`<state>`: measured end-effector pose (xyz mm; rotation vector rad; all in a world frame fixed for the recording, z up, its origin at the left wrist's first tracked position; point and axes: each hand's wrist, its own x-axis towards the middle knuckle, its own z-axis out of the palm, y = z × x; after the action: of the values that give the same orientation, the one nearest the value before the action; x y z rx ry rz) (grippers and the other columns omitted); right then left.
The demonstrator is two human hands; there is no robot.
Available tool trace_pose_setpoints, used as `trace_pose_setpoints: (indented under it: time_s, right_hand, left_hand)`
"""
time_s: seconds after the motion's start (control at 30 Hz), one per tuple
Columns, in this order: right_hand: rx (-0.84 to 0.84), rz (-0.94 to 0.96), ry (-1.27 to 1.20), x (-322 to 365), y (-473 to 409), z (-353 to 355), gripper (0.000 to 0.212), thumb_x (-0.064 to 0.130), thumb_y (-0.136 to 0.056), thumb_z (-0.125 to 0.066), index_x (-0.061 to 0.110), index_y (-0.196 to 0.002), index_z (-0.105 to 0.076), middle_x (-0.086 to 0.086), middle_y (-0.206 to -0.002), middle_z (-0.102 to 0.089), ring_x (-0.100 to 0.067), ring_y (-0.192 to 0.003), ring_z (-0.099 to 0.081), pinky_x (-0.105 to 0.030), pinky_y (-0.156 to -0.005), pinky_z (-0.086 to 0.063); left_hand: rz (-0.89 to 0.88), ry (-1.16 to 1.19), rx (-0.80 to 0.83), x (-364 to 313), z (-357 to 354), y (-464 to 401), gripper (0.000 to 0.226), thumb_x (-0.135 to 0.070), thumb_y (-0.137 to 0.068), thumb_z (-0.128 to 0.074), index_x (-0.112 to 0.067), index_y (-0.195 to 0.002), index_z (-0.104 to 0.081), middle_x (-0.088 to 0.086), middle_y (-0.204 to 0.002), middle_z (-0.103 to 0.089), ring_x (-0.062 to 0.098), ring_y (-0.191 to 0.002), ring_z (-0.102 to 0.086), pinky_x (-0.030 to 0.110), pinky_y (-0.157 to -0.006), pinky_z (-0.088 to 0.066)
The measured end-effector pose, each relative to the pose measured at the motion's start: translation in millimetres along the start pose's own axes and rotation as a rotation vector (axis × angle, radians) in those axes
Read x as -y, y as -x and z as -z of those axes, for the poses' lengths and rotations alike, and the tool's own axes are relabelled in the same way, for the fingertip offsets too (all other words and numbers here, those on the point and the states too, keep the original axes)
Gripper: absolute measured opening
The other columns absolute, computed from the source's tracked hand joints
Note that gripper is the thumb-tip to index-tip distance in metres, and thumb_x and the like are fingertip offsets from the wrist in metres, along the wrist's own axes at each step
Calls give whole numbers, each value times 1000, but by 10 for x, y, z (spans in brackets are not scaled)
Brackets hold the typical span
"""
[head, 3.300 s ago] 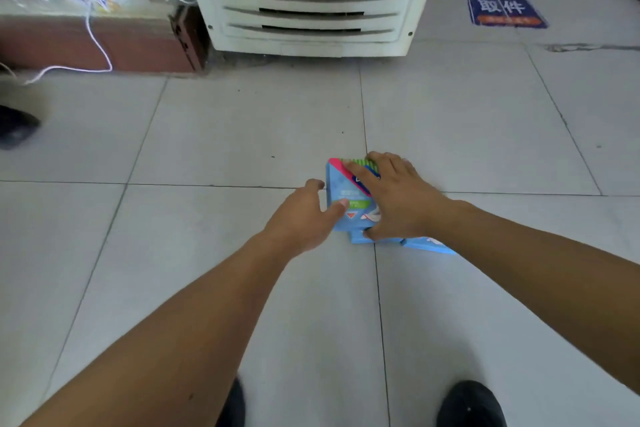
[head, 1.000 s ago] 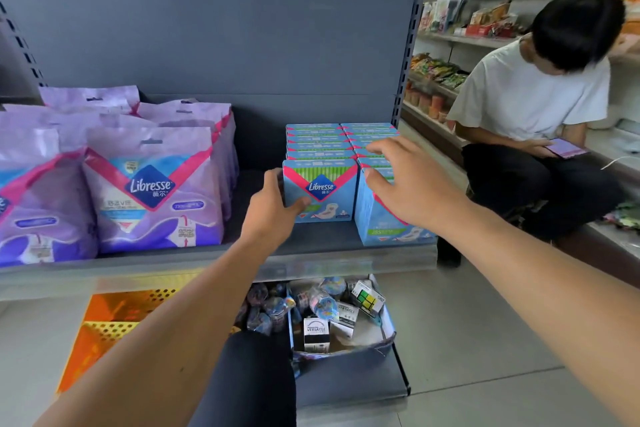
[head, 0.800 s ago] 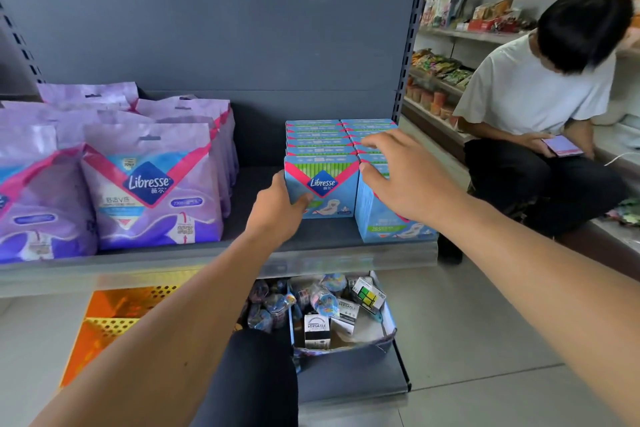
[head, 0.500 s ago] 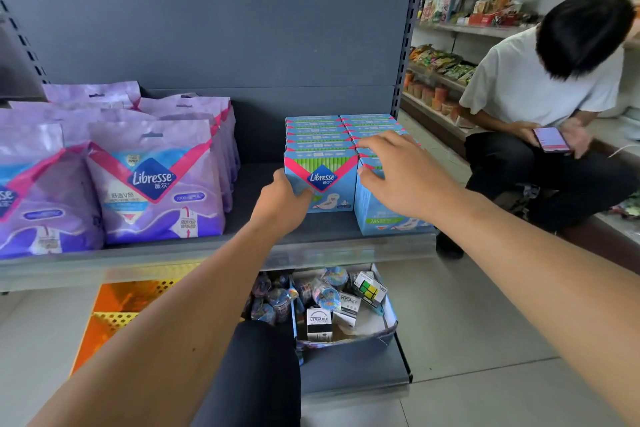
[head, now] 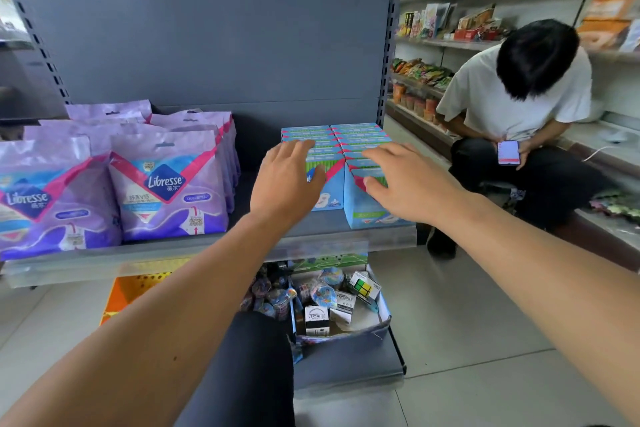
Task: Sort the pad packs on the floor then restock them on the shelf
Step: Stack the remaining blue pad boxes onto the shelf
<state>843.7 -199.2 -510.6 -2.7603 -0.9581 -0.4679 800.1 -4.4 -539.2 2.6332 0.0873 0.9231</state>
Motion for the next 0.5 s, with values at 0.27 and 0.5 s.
trace_pose_setpoints:
  time_s: [0.27, 0.5]
  right_hand:
    - [52, -177, 92, -314, 776, 476, 46, 40, -97, -42, 23, -140, -43, -3, -135, -47, -26, -127, -44, -44, -96, -45]
    - [61, -450, 142, -876, 1770, 831, 52, 39, -98, -40, 25, -148, -34, -4, -145, -43, -28, -130, -41, -47, -98, -44]
  left_hand:
    - [-275, -68, 272, -1157, -17, 135, 45, -41, -97, -46, -20, -137, -47, 6, -135, -52, 27, -126, -46, 38, -92, -43]
    - [-456, 36, 398, -2207, -236, 315, 48, -43, -95, -48, -23, -138, -44, 7, -129, -54, 28, -118, -52, 41, -91, -46]
